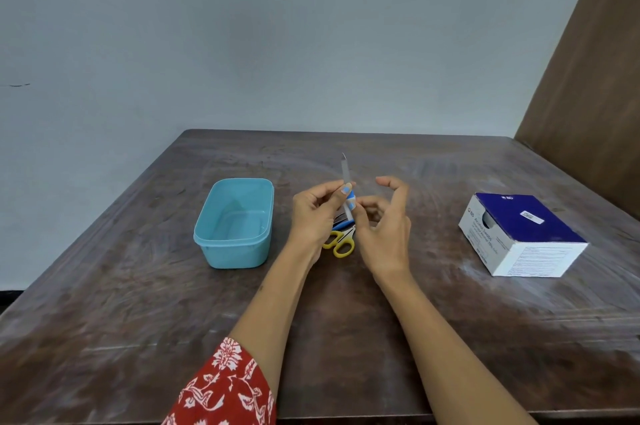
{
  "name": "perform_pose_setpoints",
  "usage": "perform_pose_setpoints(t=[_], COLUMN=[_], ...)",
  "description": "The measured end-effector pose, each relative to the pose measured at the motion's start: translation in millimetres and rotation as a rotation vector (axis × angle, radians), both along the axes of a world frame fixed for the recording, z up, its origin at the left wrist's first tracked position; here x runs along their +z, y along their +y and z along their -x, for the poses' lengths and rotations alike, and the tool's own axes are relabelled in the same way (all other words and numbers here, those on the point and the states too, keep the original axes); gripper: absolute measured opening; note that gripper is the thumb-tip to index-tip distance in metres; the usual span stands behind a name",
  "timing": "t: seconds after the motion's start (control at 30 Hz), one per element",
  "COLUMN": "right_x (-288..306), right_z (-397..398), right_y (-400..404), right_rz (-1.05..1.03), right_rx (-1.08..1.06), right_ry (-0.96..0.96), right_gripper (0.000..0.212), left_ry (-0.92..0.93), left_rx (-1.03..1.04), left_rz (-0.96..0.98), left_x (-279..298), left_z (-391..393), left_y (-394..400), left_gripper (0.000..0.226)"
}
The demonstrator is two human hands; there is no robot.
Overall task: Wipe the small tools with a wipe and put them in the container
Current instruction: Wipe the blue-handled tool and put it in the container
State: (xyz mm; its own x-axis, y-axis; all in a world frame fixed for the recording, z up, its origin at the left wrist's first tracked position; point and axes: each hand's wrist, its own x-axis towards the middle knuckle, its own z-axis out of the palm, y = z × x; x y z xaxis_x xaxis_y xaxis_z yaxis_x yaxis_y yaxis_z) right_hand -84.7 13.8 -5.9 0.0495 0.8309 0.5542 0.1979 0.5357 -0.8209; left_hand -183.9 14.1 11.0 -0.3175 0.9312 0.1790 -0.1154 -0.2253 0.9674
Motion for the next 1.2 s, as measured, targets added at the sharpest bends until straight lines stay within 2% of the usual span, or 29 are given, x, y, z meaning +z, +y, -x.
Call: perform_pose_setpoints(t=[0.13, 0.33, 0.5, 0.73, 0.9, 1.2], right_x=[1.2, -2.2, 2.1, -2.3, 1.5, -1.5], right_z=[0.6, 0.5, 0.0, -0.4, -0.9, 0.2], right_y=[-1.6, 1.7, -2.4, 0.8, -1.9, -0.1], right_rz=[-0.056, 0.019, -0.038, 0.018, -0.041, -0.017], right_rx=[-0.067, -0.006, -0.064, -0.007, -0.041, -0.026], right_ry=[0.007, -0.062, 0.016, -0.104, -0.048, -0.096], right_gripper=[0.042, 0.045, 0.044, 0.045, 0.042, 0.044], left_ry=[0.007, -0.037, -0.042, -0.056, -0.019, -0.011], left_rx=[-0.032, -0.032, -0.067, -0.025, -0.051, -0.012], left_rz=[0.002, 0.053, 0.06, 0.094, 0.08, 0.095], left_x=[1.6, 0.2, 2.2, 1.5, 2.5, -0.7], left_z=[-3.0, 0.1, -3.7, 0.3, -4.3, -4.2], left_y=[-0.9, 0.4, -2.1, -1.7, -3.2, -2.0], left_gripper=[0.022, 0.02, 0.021, 0.018, 0.022, 0.019])
